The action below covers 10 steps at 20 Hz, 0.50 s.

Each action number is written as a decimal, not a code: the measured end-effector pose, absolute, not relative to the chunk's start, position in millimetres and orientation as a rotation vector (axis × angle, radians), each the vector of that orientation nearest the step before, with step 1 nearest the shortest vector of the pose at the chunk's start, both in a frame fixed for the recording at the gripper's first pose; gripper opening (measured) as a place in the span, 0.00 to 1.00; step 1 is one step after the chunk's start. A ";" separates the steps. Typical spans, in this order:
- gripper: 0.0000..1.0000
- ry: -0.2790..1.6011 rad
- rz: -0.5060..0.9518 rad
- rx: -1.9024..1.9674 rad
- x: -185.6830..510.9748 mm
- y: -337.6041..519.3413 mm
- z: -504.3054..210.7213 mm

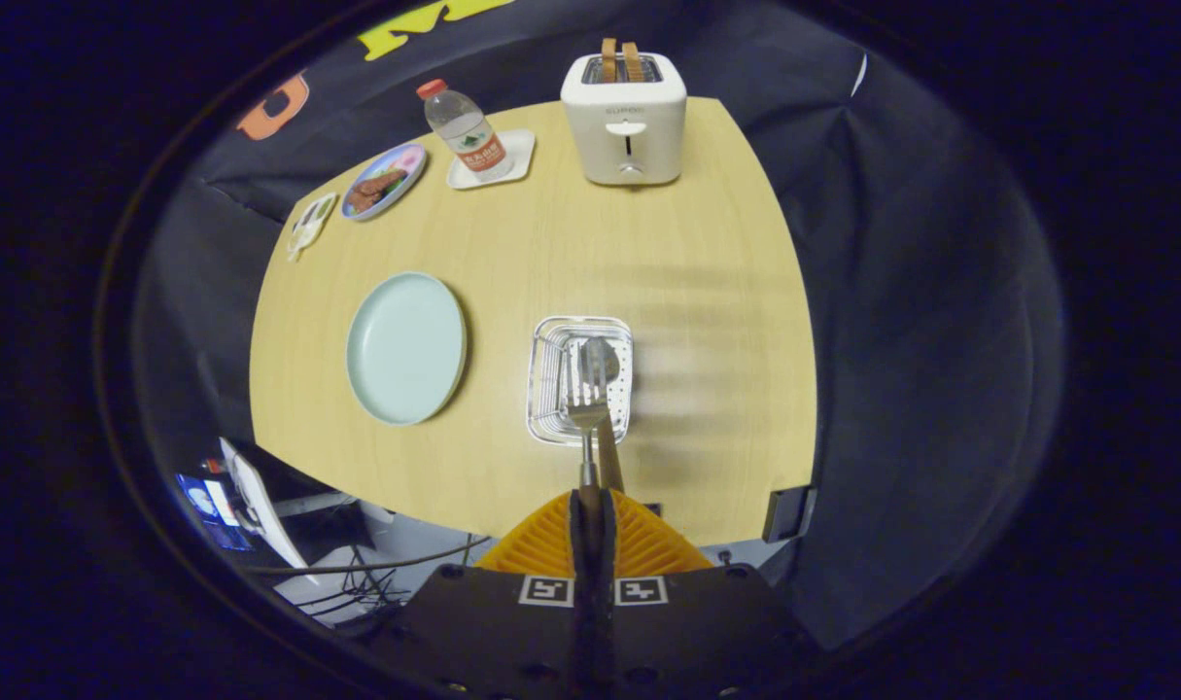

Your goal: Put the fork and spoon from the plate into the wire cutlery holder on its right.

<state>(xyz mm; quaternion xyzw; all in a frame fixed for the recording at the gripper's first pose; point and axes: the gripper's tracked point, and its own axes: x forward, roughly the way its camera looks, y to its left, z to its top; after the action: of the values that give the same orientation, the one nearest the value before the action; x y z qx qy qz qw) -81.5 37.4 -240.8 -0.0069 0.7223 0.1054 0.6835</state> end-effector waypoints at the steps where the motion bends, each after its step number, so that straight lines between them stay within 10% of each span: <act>1: 0.01 1.632 0.237 -0.016 -80.1 38.2 -242.4; 10: 0.02 1.704 0.251 0.022 -71.6 63.7 -258.3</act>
<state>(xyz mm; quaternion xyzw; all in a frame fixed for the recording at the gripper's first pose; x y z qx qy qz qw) -71.6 63.7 -258.3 0.0097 0.7506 0.1106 0.6513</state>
